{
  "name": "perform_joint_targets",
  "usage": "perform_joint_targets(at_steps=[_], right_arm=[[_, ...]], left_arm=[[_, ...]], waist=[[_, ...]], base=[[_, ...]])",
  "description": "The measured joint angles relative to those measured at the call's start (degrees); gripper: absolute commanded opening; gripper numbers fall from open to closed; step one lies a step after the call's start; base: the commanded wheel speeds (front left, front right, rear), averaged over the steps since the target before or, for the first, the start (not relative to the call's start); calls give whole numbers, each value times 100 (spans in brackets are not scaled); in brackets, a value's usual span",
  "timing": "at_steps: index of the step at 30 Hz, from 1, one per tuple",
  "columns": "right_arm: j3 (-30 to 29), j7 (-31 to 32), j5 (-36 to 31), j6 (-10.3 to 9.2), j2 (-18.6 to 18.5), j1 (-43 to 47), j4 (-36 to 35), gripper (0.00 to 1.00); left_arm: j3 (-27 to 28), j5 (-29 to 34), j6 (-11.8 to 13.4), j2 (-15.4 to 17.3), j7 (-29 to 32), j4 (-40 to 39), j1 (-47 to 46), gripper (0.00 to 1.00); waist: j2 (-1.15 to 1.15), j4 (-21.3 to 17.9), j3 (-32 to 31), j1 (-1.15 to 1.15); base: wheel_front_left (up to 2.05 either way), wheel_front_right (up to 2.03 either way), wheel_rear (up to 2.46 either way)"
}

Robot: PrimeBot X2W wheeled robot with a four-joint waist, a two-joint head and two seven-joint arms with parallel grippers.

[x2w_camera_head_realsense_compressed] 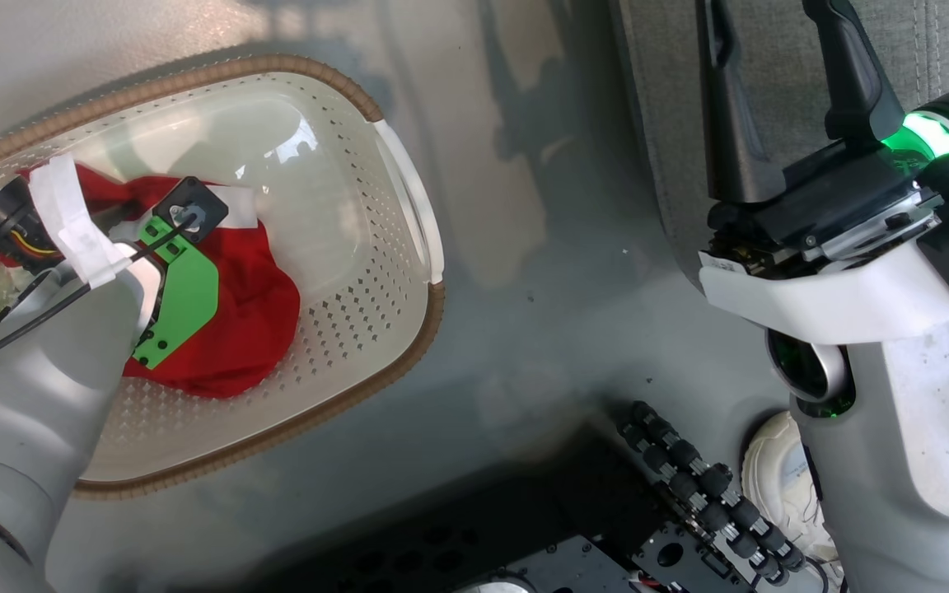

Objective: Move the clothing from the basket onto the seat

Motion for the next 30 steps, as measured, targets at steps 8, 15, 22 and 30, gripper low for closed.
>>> perform_joint_targets(at_steps=[8, 15, 22, 30], right_arm=[[-86, 0, -99, 0, 0, 106, -76, 100], [-101, 0, -157, 0, 0, 186, -127, 100], [-71, 0, -138, 0, 0, 126, -96, 100], [-125, 0, -143, 0, 2, 154, 82, 100]], left_arm=[[-99, 11, 0, -120, 32, 38, -10, 87], [-145, 127, 103, -213, -21, 83, -65, 0], [-147, 152, 123, -236, -263, 112, -120, 0], [-132, -21, 64, -475, -773, 112, -97, 0]], waist=[[0, 101, 56, -1], [0, 151, 92, -1], [0, 140, 38, 0], [0, 222, -331, -1]], base=[[0, 0, 0], [0, 0, 0], [0, 0, 0], [0, 0, 0]])
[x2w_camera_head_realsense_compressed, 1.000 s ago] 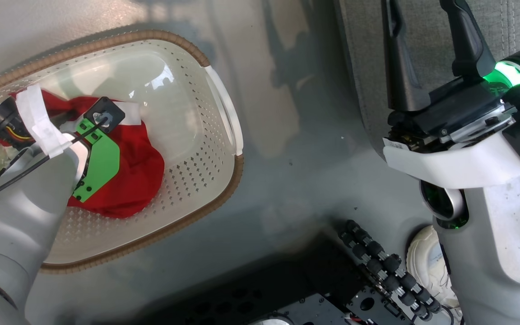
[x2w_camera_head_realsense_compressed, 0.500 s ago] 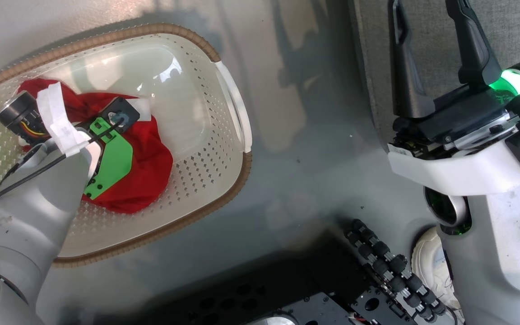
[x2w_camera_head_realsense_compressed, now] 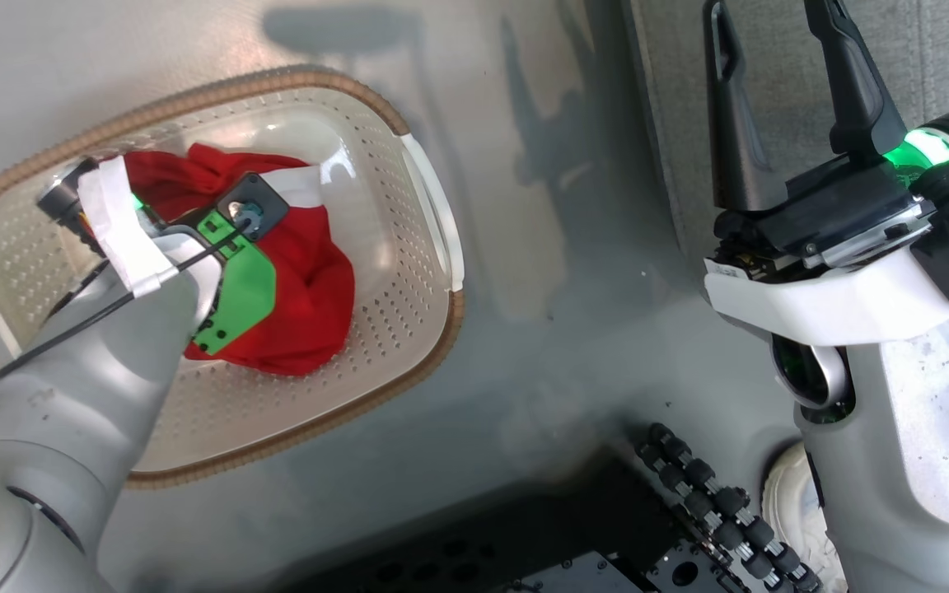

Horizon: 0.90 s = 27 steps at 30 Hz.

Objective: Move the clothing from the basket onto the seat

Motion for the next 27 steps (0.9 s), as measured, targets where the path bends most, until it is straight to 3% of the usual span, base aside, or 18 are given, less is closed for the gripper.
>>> perform_joint_targets(at_steps=[18, 22, 27], right_arm=[[-265, 0, -218, 0, 3, 581, 615, 100], [-348, 0, -250, 0, 3, 784, 732, 100], [-415, 0, -266, 0, 4, 1037, 890, 100]], left_arm=[[108, -386, -45, -643, -958, -325, 848, 0], [275, -475, -41, -670, -981, -731, 1034, 0], [689, -494, 138, -514, -990, -1615, 1341, 0]], waist=[[0, 422, -1558, 0], [0, 558, -1962, 0], [0, 730, -2473, 0]], base=[[0, 0, 0], [0, 0, 0], [0, 0, 0]])
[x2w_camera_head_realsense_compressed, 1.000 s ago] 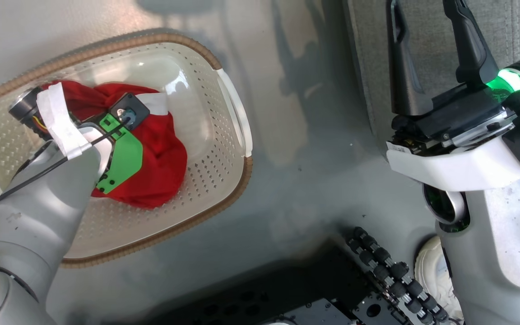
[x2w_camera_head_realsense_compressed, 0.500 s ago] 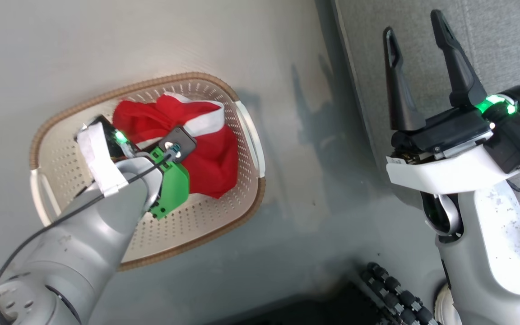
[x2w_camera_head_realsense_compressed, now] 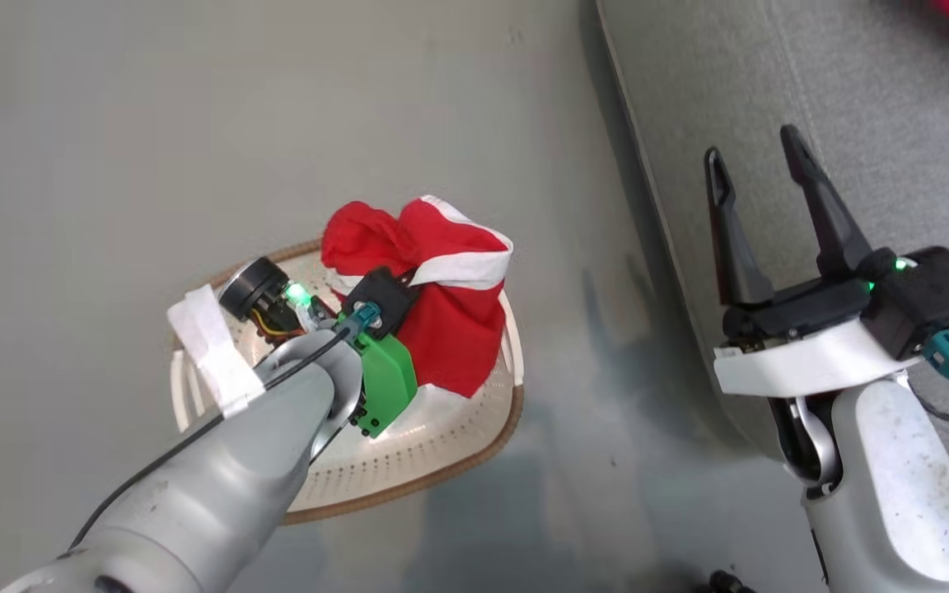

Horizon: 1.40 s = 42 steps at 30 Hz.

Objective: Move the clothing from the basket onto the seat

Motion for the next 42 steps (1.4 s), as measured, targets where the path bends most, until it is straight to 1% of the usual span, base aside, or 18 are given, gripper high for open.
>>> perform_joint_targets(at_steps=[5, 14, 23, 30, 35, 42], right_arm=[[-21, 0, 0, 0, 0, 251, 112, 100], [-92, 0, -18, 0, 0, 692, 222, 100], [-103, 0, -14, 0, 0, 1074, 286, 100], [-79, 0, 30, 0, -1, 1277, 296, 100], [-77, 0, 63, 0, -1, 1384, 279, 100], [-71, 0, 116, 0, -1, 1431, 241, 100]], left_arm=[[391, 58, 141, 202, 0, -686, 386, 0], [1063, 248, 281, 358, 0, -1719, 943, 0], [1814, 405, 408, 367, 0, -2728, 1376, 0], [2291, 490, 493, 323, 0, -3442, 1668, 0], [2509, 539, 501, 277, 0, -3845, 1734, 0], [2653, 605, 509, 200, 0, -4212, 1729, 0]], waist=[[0, 145, -484, 0], [0, 357, -1289, 0], [0, 526, -1951, 0], [0, 606, -2350, 0], [0, 656, -2540, 0], [0, 712, -2647, 0]], base=[[0, 0, 0], [0, 0, 0], [0, 0, 0], [0, 0, 0], [0, 0, 0], [0, 0, 0]])
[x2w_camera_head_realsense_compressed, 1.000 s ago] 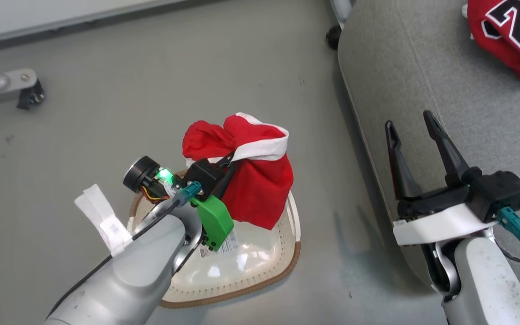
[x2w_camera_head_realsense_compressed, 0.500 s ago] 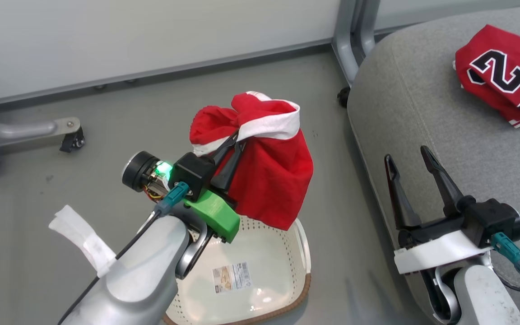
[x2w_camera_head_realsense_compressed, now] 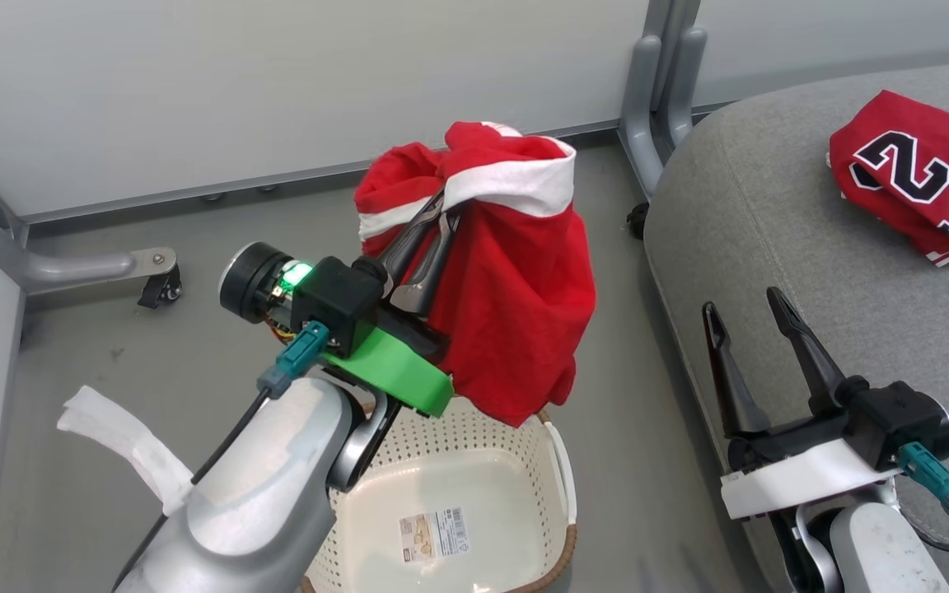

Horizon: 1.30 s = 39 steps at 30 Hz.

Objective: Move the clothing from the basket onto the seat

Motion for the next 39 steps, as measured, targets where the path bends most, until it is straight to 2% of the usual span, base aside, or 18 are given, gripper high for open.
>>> perform_joint_targets(at_steps=[10, 18, 29, 39], right_arm=[[260, 0, 47, 0, -1, 37, -268, 100], [1126, 0, -64, 0, 1, -505, -411, 100], [1641, 0, 7, 0, 1, -1372, 363, 100], [1916, 0, 463, 0, 3, -1720, 1002, 100]], left_arm=[[-7, 33, 18, -14, -1, -81, -34, 0], [-66, 35, 7, -88, -1, -79, -114, 0], [-230, 134, -92, -288, -1, -162, -228, 0], [-404, 163, -198, -431, 0, -194, -227, 0]], waist=[[0, 20, -23, 0], [0, 81, 29, 0], [0, 298, 181, 0], [0, 454, 307, 0]], base=[[0, 0, 0], [0, 0, 0], [0, 0, 0], [0, 0, 0]])
